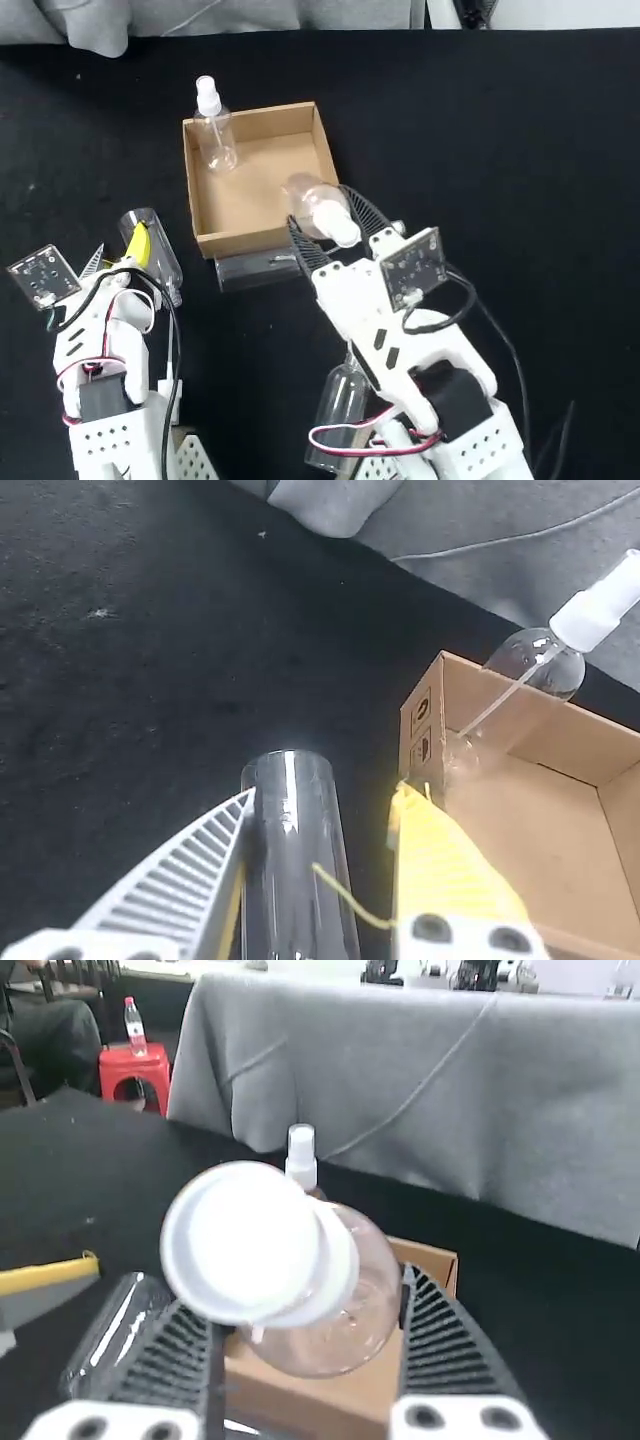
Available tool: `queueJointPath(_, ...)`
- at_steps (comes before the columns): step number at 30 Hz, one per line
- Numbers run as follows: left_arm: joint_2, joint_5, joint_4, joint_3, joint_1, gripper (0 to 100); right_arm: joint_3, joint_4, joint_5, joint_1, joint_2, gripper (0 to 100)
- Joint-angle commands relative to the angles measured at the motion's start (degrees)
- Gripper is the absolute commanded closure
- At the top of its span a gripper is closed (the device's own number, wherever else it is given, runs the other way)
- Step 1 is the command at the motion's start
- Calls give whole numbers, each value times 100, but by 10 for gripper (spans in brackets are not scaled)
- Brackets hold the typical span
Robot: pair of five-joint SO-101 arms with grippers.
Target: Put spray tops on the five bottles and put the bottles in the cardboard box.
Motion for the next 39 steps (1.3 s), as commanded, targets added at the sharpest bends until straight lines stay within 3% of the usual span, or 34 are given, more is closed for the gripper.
queueJointPath(1,-44,0,-9,145,-40,801,-505,18,70,-325,-57,896)
queueJointPath(6,-44,0,-9,145,-40,801,-752,18,62,-413,189,897)
queueJointPath(39,-44,-18,0,145,-40,801,-3996,-26,18,-404,5464,896)
